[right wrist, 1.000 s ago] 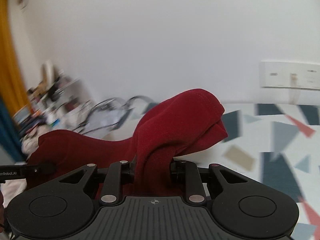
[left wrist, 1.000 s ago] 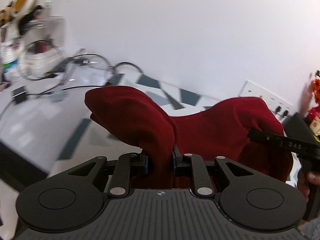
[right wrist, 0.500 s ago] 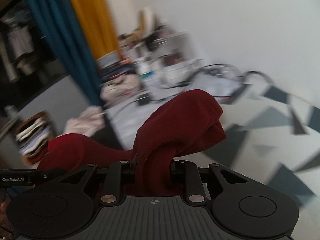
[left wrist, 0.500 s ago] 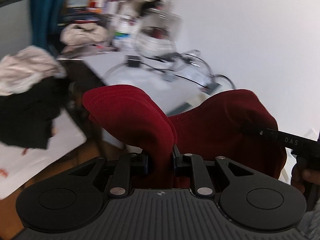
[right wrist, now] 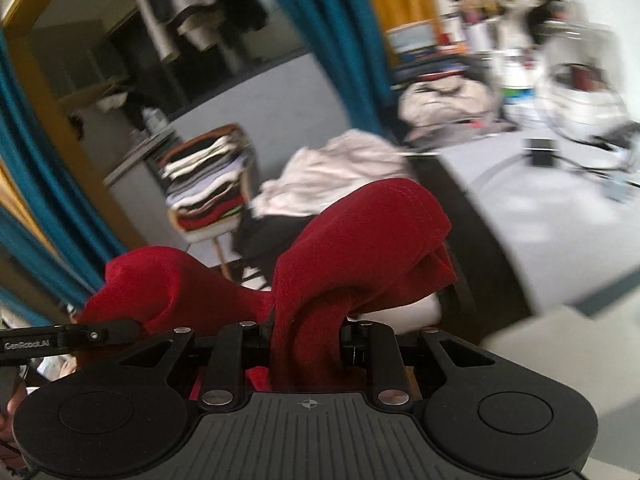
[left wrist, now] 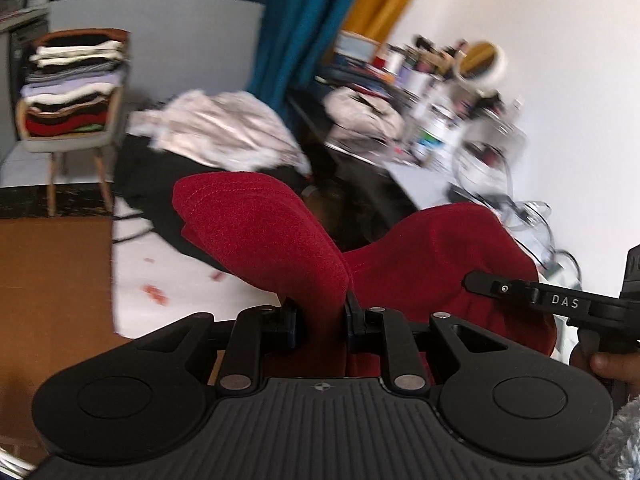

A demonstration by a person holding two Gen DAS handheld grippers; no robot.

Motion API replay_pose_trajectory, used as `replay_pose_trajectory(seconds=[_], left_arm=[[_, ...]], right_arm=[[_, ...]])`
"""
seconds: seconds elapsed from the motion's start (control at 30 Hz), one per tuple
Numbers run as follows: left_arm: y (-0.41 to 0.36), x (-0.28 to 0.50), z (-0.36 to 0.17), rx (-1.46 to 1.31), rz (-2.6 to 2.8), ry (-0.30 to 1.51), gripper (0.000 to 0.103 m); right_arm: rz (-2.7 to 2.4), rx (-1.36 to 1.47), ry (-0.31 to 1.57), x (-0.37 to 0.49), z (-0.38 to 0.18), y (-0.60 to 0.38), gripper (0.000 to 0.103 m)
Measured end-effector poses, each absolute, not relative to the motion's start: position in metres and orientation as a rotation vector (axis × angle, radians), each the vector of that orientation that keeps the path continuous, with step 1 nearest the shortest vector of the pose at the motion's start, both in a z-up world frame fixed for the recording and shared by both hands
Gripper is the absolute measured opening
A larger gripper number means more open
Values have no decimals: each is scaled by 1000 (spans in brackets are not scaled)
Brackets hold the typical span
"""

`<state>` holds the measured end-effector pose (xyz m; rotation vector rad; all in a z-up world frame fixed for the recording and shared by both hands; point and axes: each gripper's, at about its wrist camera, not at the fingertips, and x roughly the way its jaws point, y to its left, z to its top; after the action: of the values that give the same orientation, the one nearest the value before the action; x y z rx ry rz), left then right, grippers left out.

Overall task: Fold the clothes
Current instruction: 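Carry the lifted red bundle with both grippers to the clothes-stacked chair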

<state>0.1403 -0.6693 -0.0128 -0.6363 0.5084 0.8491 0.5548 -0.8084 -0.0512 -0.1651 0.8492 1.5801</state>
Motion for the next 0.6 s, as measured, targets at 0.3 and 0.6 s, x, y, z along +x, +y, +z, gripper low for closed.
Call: replay_pose_trajectory(seconds=[0.3,0.6], left_arm=[[-594,37,-15,-655,937,477,21],[-511,3,-30,-735,981,439,21]], right_arm=[[1662,-207,881,414,-41,-717,21],[1685,-265,883,371,-44,-625,21]])
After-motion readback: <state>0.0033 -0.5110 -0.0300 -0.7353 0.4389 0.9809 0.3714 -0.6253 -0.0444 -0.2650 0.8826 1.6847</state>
